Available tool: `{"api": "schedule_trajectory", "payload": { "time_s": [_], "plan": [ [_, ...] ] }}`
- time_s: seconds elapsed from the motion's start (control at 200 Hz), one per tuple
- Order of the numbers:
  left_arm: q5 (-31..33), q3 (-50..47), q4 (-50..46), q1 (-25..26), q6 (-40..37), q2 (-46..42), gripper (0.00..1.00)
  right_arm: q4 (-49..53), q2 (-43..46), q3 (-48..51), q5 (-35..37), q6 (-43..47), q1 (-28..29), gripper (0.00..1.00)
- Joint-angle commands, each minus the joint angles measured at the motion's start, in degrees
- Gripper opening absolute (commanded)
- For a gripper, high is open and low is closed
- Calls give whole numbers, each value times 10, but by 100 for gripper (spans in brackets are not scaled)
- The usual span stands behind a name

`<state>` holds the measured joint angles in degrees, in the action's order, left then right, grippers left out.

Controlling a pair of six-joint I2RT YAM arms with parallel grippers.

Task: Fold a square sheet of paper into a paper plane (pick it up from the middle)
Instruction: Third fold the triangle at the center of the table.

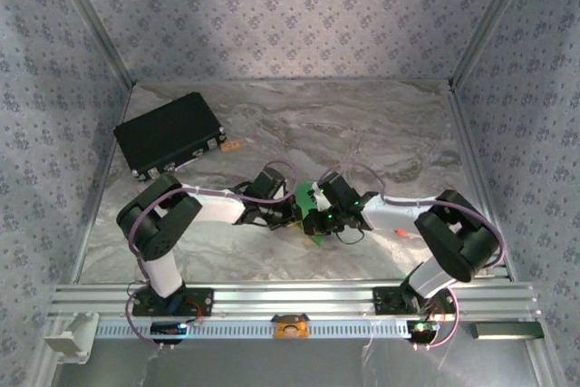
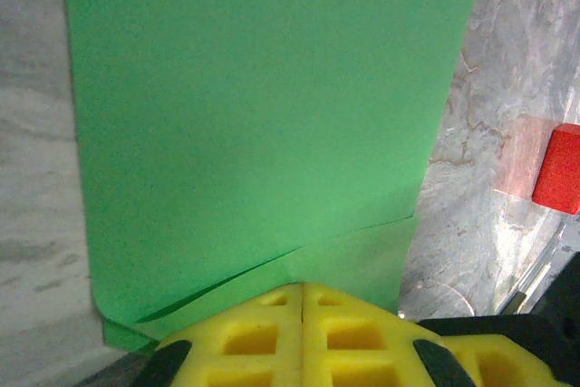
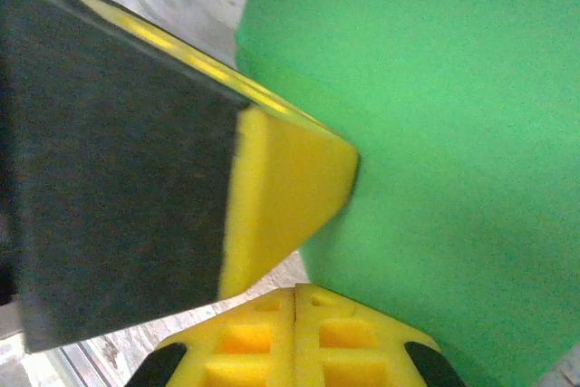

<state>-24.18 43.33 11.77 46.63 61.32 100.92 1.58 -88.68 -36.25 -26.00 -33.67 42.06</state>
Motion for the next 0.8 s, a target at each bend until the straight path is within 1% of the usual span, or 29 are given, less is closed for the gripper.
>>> {"api": "schedule_trajectory", "payload": {
  "time_s": [0.0, 0.48, 0.665, 0.795],
  "plan": [
    [29, -17, -37, 2, -10, -6, 0, 17, -4, 3, -17, 0, 5, 3],
    [31, -18, -45, -5, -12, -5, 0, 16, 36, 47, -8, -11, 5, 6],
    [29, -16, -45, -5, -13, -3, 0, 32, 65, 19, -9, 6, 9, 7],
    [27, -16, -43, -5, -13, -1, 0, 51, 53, -5, -4, 25, 24, 7]
  ]
}}
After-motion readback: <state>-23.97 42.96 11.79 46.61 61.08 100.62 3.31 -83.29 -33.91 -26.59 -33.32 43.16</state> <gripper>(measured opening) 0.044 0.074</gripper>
